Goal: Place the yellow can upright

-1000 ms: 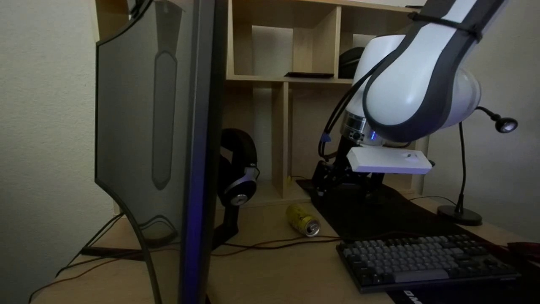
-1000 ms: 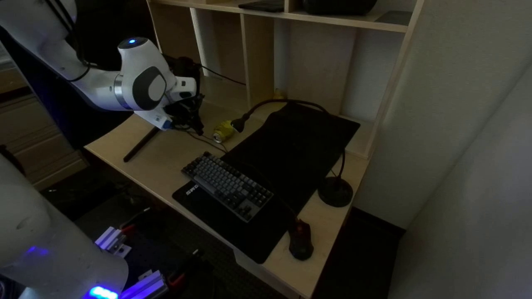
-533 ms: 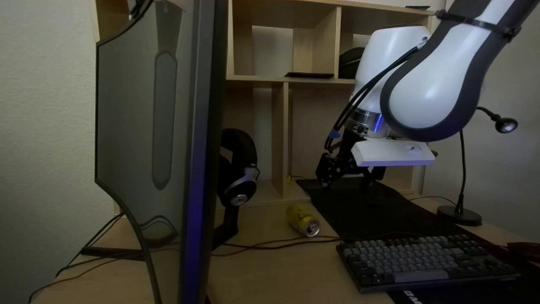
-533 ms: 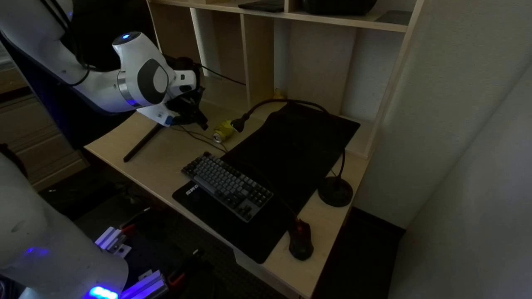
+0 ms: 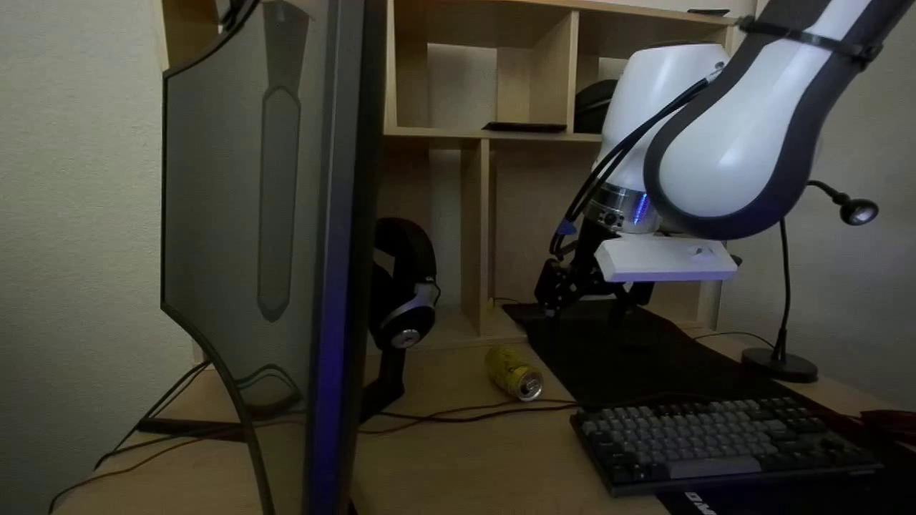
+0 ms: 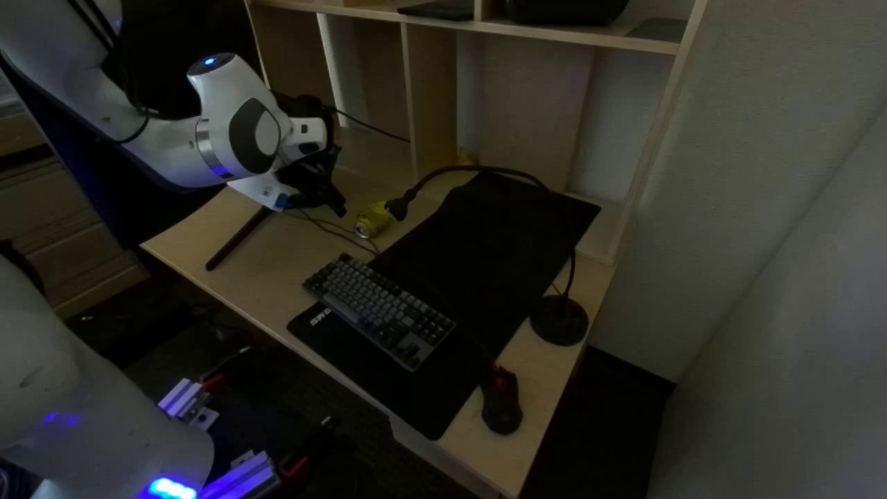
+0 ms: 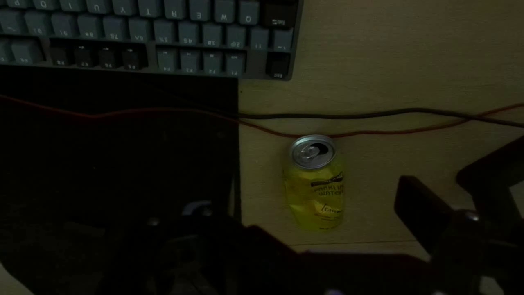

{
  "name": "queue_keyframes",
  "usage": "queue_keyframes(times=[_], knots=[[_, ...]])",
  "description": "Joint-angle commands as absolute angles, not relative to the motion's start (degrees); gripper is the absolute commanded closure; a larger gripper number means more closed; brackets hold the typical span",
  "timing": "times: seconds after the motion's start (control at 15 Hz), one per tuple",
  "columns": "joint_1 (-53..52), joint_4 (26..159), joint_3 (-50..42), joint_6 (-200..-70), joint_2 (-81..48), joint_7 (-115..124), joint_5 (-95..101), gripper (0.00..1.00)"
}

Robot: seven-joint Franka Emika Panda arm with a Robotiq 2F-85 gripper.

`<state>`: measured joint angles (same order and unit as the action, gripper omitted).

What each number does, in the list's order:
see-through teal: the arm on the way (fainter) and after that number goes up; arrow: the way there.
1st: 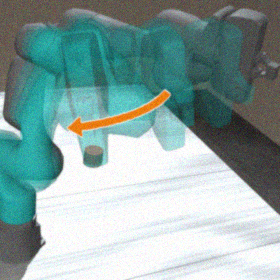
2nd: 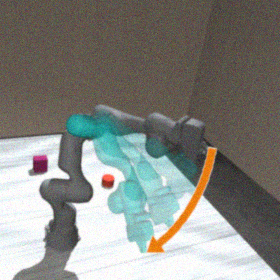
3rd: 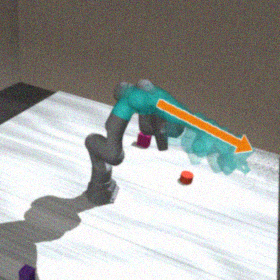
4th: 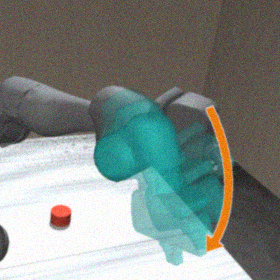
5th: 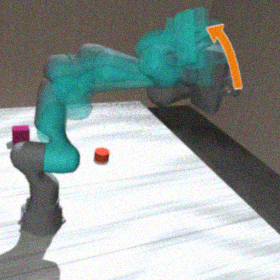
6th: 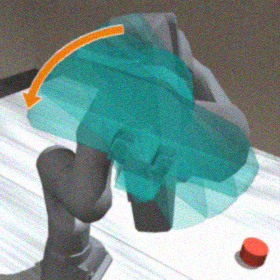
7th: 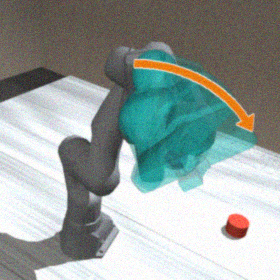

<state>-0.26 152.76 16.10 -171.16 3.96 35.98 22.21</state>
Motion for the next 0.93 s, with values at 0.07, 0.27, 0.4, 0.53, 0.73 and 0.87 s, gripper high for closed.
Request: queue_keyframes(times=[0.07, 0.27, 0.4, 0.53, 0.73, 0.87], knots=[[-0.3, 152.8, 16.1, -171.2, 4.0, 36.0, 22.2, 0.0], [3.4, 158.7, 17.5, -175.2, 7.4, 45.3, 35.5, 0.0], [5.4, 156.9, 18.4, -175.7, 5.0, 52.8, 45.7, 0.0], [6.3, 153.3, 18.6, -175.2, 2.8, 60.4, 53.6, 0.0], [5.6, 150.0, 18.0, -176.8, -0.2, 67.6, 58.6, 0.0], [4.8, 148.5, 17.4, -179.5, -3.5, 69.7, 59.8, 0.0]])
